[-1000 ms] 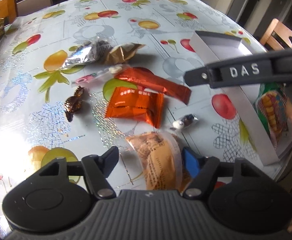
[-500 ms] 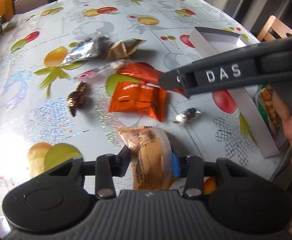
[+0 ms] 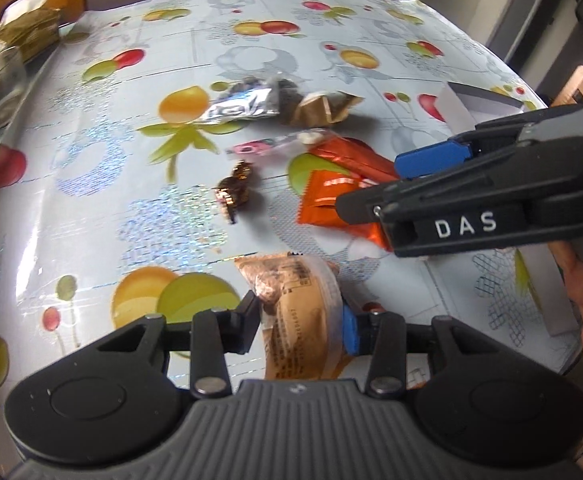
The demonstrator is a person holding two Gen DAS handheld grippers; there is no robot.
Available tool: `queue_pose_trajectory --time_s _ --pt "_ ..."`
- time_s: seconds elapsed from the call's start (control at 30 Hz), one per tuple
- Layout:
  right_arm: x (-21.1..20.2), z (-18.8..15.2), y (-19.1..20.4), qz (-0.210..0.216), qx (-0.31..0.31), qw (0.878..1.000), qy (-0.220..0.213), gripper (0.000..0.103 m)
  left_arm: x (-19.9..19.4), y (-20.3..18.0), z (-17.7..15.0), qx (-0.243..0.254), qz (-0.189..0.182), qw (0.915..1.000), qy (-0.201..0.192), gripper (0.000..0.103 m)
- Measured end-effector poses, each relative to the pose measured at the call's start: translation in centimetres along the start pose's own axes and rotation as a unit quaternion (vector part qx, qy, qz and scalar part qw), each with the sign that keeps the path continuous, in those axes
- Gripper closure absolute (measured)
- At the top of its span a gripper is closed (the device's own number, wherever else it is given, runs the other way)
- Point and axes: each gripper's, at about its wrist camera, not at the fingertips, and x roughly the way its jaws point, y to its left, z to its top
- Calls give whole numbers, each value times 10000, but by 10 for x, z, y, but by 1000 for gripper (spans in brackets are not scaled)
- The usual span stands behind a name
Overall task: Organize snacks
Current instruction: 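Grasp the clear cookie bag with the left tool while the right tool approaches the orange candy, then close the right tool on the orange wrapped candy and lift it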
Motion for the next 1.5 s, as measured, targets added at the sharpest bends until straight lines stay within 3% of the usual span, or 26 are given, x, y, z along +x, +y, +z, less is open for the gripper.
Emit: queue_pose_trajectory --time_s 0.3,0.57,0.97,1.27,1.5 --pt "23 8 10 143 -551 9980 282 42 -3 16 -2 -250 104 9996 -34 64" --pt "33 2 18 11 -955 9940 532 41 -3 21 -1 -362 112 9993 -49 64" --pt "37 7 19 -111 -757 9957 516 42 -1 24 -1 -349 86 9993 -43 64" --pt "38 6 18 -197 -730 9961 462 62 -1 26 1 -353 94 9993 -61 64" --pt "33 3 12 -262 -486 9978 358 65 -3 25 3 -336 118 9993 -124 64"
